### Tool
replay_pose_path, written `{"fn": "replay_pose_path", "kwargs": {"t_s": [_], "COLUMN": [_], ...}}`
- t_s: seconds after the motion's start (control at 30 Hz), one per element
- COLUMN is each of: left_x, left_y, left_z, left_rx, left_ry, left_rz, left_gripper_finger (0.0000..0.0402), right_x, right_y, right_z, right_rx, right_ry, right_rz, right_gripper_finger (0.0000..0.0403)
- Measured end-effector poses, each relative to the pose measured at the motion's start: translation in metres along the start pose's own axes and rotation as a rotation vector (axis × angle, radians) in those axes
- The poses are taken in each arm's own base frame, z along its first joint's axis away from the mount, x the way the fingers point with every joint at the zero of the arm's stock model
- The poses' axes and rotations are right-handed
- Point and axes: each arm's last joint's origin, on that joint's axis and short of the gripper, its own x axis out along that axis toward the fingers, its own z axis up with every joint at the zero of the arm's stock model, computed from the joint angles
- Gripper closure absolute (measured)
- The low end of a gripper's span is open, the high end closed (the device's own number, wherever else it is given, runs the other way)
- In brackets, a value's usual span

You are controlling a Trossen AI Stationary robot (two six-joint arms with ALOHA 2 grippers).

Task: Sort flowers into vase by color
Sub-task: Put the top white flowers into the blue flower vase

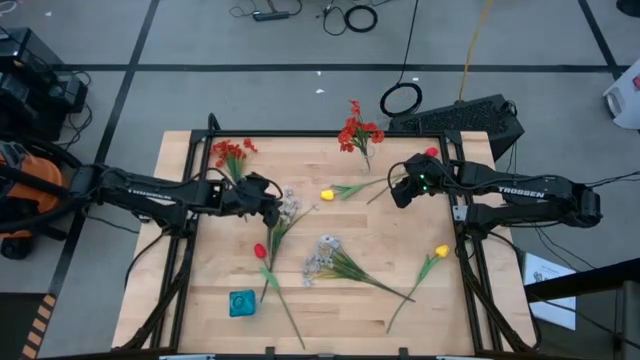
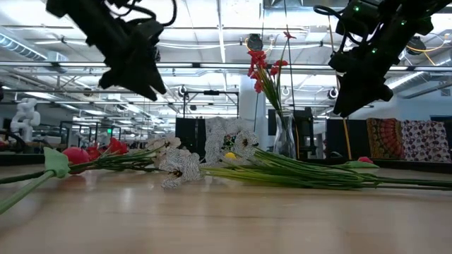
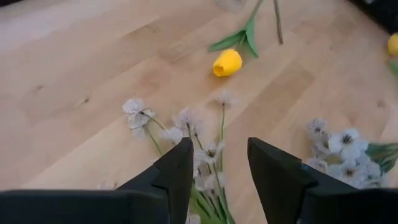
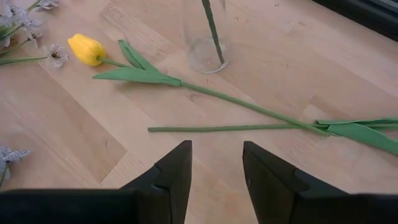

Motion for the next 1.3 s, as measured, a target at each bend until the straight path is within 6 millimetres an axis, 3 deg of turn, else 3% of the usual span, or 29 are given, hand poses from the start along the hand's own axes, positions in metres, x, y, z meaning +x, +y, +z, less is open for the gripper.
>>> {"fn": "replay_pose_path", "kwargs": {"t_s": [0.27,0.5,0.77,0.97,1.3], "left_x": [0.008,0.029,0.06,0.072,0.096], "left_y": [-0.036,-0.055,-0.056,-0.054,-0.051], "left_z": [0.003,-0.011,-0.033,-0.039,-0.05], "left_rx": [-0.053,-0.133,-0.185,-0.181,-0.169], "left_ry": [0.255,0.452,0.576,0.605,0.626], "left_rz": [0.137,0.242,0.342,0.378,0.416], "left_gripper_finger": [0.0252,0.0252,0.0252,0.0252,0.0252], "right_x": [0.0,0.0,0.009,0.016,0.017], "right_y": [0.0,0.0,-0.004,-0.008,-0.008], "right_z": [0.0,0.0,-0.01,-0.02,-0.02], "right_rx": [-0.004,-0.023,-0.031,-0.028,-0.023], "right_ry": [0.001,0.001,0.021,0.053,0.049], "right_rz": [-0.001,-0.002,-0.014,-0.031,-0.027], "right_gripper_finger": [0.0268,0.0268,0.0268,0.0268,0.0268]}}
